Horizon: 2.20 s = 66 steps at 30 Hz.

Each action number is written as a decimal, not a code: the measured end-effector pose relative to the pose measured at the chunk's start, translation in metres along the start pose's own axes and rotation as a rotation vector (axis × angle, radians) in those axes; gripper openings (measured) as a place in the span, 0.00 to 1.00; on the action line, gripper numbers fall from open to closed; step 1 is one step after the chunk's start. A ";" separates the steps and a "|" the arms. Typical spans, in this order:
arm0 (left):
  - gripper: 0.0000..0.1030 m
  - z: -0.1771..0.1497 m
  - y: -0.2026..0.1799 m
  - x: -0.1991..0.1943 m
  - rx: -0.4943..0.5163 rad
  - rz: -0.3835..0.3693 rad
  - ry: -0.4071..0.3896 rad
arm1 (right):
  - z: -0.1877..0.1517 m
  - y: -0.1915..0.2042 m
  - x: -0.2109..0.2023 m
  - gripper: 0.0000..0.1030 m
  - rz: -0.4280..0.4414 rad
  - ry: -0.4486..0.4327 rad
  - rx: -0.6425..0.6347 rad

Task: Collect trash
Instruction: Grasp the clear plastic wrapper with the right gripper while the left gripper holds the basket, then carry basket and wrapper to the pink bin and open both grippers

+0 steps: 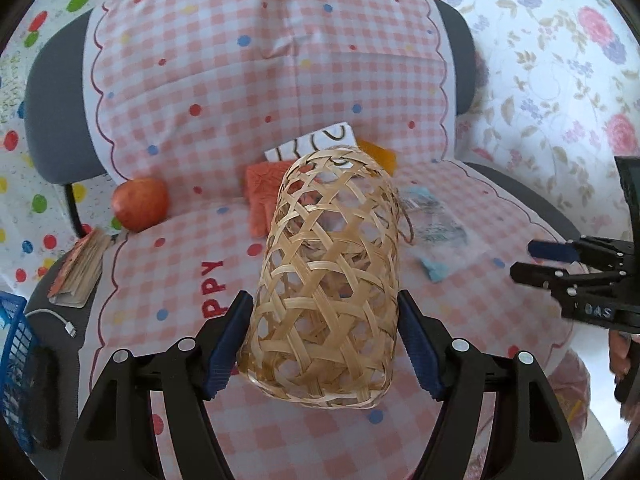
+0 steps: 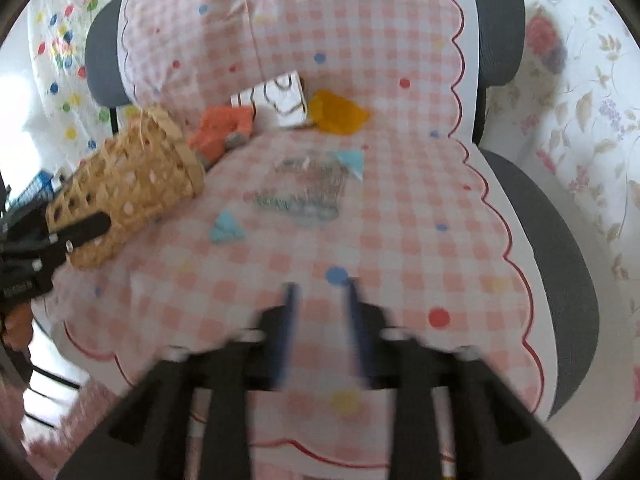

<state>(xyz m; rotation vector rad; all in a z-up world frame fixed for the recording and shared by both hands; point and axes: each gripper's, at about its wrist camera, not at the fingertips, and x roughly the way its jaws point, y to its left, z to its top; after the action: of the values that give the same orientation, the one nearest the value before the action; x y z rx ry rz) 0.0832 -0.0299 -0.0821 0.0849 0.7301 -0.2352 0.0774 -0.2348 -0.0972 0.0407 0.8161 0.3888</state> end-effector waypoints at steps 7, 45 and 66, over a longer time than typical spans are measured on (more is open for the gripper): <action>0.76 0.006 0.004 0.005 -0.027 0.019 -0.009 | 0.024 -0.016 0.037 0.76 0.005 -0.008 0.133; 0.84 0.003 0.023 -0.006 -0.091 0.010 -0.024 | 0.004 -0.006 -0.066 0.01 0.025 -0.194 0.202; 0.32 0.023 -0.004 -0.029 0.018 0.035 -0.048 | -0.017 0.002 -0.126 0.01 -0.028 -0.307 0.167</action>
<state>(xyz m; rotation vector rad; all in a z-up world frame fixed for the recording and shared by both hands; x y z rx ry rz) 0.0765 -0.0321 -0.0461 0.1091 0.6783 -0.2098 -0.0136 -0.2792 -0.0195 0.2386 0.5430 0.2779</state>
